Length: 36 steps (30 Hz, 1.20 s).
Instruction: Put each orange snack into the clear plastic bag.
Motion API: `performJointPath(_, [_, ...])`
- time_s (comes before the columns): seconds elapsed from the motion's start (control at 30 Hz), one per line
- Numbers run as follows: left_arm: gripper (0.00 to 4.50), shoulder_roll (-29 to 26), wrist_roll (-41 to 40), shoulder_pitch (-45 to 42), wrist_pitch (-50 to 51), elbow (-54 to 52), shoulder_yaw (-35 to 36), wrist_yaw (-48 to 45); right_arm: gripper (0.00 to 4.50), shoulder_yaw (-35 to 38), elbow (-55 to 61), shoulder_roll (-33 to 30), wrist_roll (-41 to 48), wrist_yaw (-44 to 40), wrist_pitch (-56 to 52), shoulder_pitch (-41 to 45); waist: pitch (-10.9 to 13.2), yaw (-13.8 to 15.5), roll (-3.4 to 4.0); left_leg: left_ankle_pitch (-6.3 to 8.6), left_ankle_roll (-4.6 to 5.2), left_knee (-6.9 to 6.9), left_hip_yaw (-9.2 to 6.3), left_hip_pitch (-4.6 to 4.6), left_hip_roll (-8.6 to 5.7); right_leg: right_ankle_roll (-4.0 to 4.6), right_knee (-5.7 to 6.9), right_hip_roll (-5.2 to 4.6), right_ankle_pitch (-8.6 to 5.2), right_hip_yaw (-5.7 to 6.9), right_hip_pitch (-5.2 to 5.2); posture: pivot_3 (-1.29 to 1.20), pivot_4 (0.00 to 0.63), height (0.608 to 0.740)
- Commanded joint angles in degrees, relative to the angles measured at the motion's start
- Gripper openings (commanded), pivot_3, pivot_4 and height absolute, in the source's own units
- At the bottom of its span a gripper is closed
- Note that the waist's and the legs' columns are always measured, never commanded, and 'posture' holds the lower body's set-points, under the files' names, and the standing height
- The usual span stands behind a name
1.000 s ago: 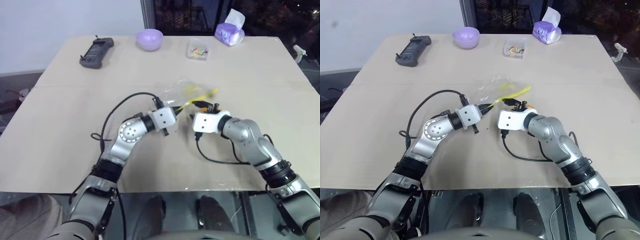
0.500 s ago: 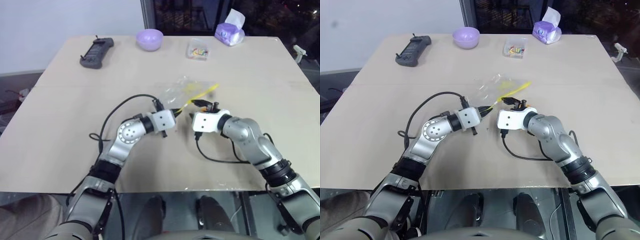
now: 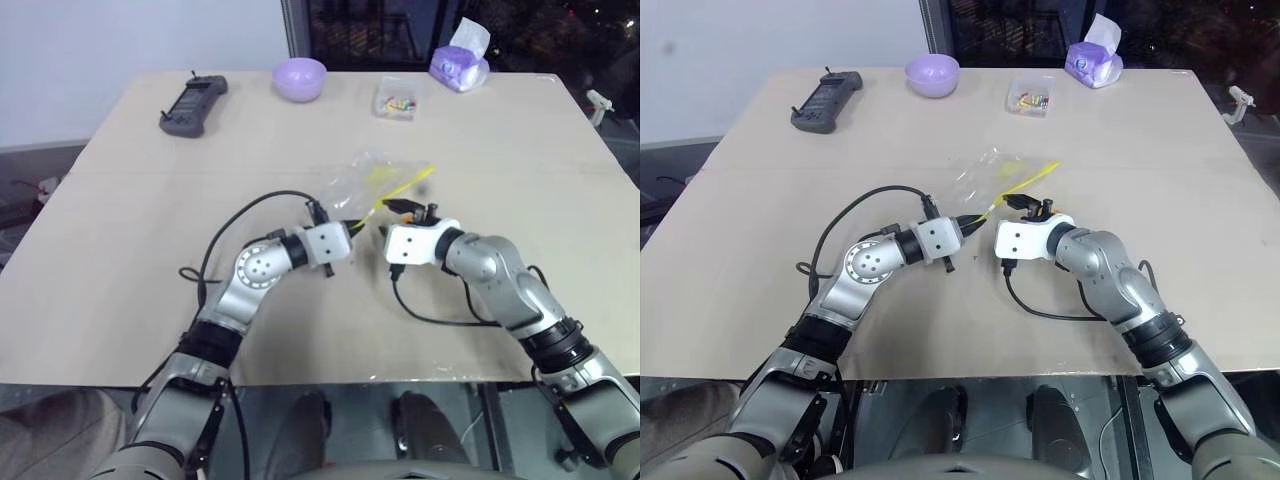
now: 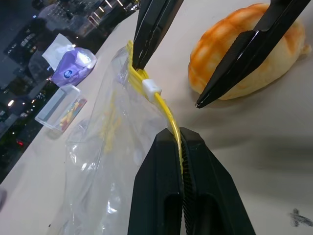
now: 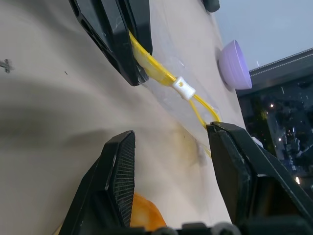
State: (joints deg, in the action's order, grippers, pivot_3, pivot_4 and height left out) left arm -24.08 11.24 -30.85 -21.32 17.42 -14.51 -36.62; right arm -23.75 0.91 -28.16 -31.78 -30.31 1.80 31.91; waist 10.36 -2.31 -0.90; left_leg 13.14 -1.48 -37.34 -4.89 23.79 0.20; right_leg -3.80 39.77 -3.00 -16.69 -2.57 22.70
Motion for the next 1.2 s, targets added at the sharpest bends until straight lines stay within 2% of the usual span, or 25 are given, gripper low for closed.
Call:
performJointPath(0.03, [0.00,-0.3,-0.1,0.2,-1.3,-1.7,-0.5,-0.5,2.55,1.8,0.7,-0.5,-0.1,0.4,0.8,1.2,0.0,0.0,0.00,0.00,0.00,0.00,0.00,0.00,0.00,0.00,0.00,0.00,0.00,0.00,0.00,0.00,0.150,0.740])
performJointPath(1.2, [0.00,-0.2,-0.4,2.0,-0.7,-4.6,-1.5,-1.5,2.55,1.9,-5.6,-1.9,-3.1,0.5,2.5,3.3,0.0,0.0,0.00,0.00,0.00,0.00,0.01,-0.01,0.00,0.00,0.01,0.00,0.00,-0.01,0.00,0.00,0.150,0.740])
